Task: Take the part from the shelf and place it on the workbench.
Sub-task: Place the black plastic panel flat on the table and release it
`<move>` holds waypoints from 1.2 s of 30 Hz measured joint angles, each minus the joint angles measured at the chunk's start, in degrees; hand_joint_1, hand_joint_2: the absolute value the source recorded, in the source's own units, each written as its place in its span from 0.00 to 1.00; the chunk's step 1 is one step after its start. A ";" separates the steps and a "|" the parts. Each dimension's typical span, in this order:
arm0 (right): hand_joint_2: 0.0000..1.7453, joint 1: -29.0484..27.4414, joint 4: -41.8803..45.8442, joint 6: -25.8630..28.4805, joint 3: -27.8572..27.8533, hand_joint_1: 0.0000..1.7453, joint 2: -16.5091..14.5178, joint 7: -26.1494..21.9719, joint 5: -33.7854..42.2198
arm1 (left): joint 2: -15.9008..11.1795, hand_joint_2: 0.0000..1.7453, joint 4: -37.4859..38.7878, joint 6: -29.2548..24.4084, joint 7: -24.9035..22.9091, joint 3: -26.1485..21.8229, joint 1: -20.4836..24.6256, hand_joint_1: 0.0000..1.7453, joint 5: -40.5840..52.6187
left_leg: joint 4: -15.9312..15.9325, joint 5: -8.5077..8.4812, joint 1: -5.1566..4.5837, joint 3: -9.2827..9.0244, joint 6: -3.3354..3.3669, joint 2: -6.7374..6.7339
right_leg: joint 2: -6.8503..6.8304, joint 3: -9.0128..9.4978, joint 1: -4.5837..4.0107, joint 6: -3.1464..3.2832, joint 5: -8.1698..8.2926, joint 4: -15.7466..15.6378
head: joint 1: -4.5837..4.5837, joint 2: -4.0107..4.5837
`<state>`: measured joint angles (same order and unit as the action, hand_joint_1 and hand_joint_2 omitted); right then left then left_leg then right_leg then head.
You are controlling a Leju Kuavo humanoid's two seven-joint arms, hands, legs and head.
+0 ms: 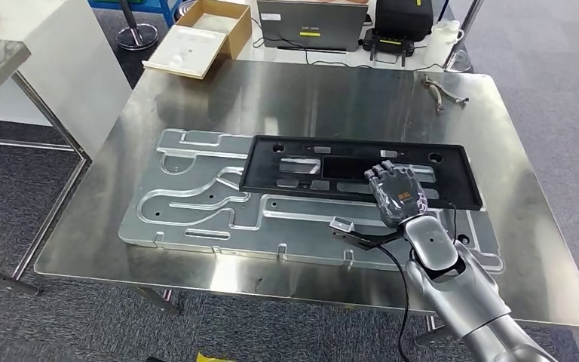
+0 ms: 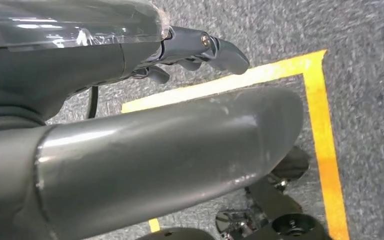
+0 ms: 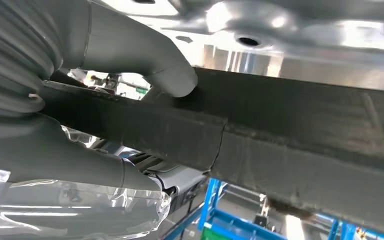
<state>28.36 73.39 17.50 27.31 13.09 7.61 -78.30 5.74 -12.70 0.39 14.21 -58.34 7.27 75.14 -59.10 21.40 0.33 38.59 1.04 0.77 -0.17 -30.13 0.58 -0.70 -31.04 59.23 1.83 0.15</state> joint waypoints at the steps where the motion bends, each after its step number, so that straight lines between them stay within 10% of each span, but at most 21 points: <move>1: 1.00 -0.08 -0.23 0.12 -0.36 1.00 -0.28 -0.10 0.06 | 0.01 0.00 0.00 -0.02 0.03 0.01 0.12 0.00 -0.04 | 0.27 0.08 0.12 -0.27 0.34 -0.05 | -0.01 -0.80 0.10 -0.23 -1.00 1.72 | 0.01 0.00; 5: 1.00 -0.88 -1.37 0.41 -1.63 1.00 -2.21 -0.18 0.15 | -0.04 0.00 0.00 -0.11 0.04 0.01 0.34 0.00 -0.08 | 0.44 0.78 0.13 -0.89 1.01 -0.14 | 0.02 -8.44 0.38 -0.84 -4.68 13.80 | 0.00 0.00; 9: 0.00 -1.87 -3.00 1.18 -3.24 0.00 -4.00 -0.27 0.17 | -0.06 1.00 0.00 -0.24 0.03 0.01 0.21 0.00 -0.05 | 0.13 1.75 0.05 -1.81 0.47 -0.04 | -0.33 -6.87 0.63 -0.69 3.07 5.50 | 0.00 0.00; 16: 0.00 -2.42 -6.27 2.66 -6.59 0.00 -5.81 -0.64 0.05 | -0.04 1.00 0.00 -0.62 -0.15 0.09 0.13 0.00 0.37 | -1.83 3.74 -0.14 -1.46 -1.67 -0.44 | -0.16 -4.56 0.53 1.31 4.84 -0.33 | 0.01 0.00; 20: 0.00 -2.51 -7.18 3.04 -7.16 0.00 -5.57 -0.67 -0.02 | -0.16 0.00 0.00 -0.68 -0.10 0.09 0.10 0.00 0.29 | -11.68 9.20 0.02 2.64 -2.32 -0.45 | -0.16 -4.29 0.50 1.98 4.83 -0.49 | 0.01 0.00; 24: 0.00 -2.60 -7.41 3.05 -7.24 0.00 -5.52 -0.68 -0.08 | -0.17 0.00 0.00 -0.66 -0.08 0.09 0.05 0.00 0.28 | -14.26 9.97 0.04 3.79 -2.41 -0.45 | -0.12 -4.28 0.46 1.99 4.83 -0.48 | 0.01 0.00; 28: 0.00 -2.77 -8.59 3.13 -7.77 0.00 -5.47 -0.69 -0.58 | -0.25 0.00 0.00 -0.57 0.25 0.09 0.15 0.00 -0.04 | -1.16 3.69 -0.06 -3.39 -1.58 -0.32 | 0.33 -3.88 0.22 1.38 4.59 -0.33 | 0.01 0.00; 32: 0.00 -2.92 -9.16 3.19 -8.07 0.00 -5.63 -0.71 -0.61 | -0.30 0.00 0.00 -0.51 0.38 0.09 0.10 0.00 -0.17 | 0.47 3.30 -0.14 -4.13 -0.24 -0.39 | 0.40 -3.88 0.16 0.22 4.47 -0.34 | 0.00 0.00; 36: 0.00 -3.36 -9.80 3.38 -8.94 0.00 -6.82 -0.72 -0.61 | -0.30 0.00 0.00 -0.42 0.45 0.09 0.08 0.00 -0.26 | 1.17 2.83 0.08 -4.29 0.84 -0.58 | 0.29 -8.55 0.28 -0.67 -1.17 9.75 | 0.00 0.00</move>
<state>25.00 63.59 20.88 18.36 6.26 6.88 -78.90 5.44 -12.70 -0.02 14.67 -58.25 7.35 74.88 -57.93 24.24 0.42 34.30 1.88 0.19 0.12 -38.68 0.86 -1.37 -32.22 68.98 1.83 0.15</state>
